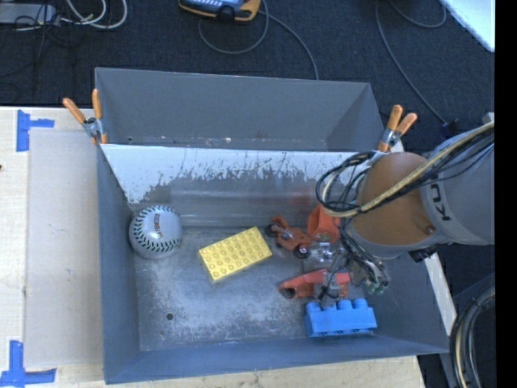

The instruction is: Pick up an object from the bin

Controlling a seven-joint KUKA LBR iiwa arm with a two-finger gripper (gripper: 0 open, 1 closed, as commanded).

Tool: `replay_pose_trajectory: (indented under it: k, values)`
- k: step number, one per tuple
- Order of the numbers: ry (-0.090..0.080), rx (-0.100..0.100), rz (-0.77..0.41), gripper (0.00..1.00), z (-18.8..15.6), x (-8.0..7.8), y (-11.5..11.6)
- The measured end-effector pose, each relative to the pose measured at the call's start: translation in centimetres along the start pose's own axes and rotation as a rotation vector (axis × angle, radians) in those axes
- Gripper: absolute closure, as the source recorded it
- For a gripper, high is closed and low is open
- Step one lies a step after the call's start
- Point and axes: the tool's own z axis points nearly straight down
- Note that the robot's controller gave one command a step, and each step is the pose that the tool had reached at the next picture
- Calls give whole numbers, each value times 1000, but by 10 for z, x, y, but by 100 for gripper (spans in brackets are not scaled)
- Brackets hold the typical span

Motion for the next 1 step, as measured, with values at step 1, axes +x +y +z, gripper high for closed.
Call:
replay_pose_trajectory:
  k: [1]
  values:
    - [0,0,-1,100,0,0,0]
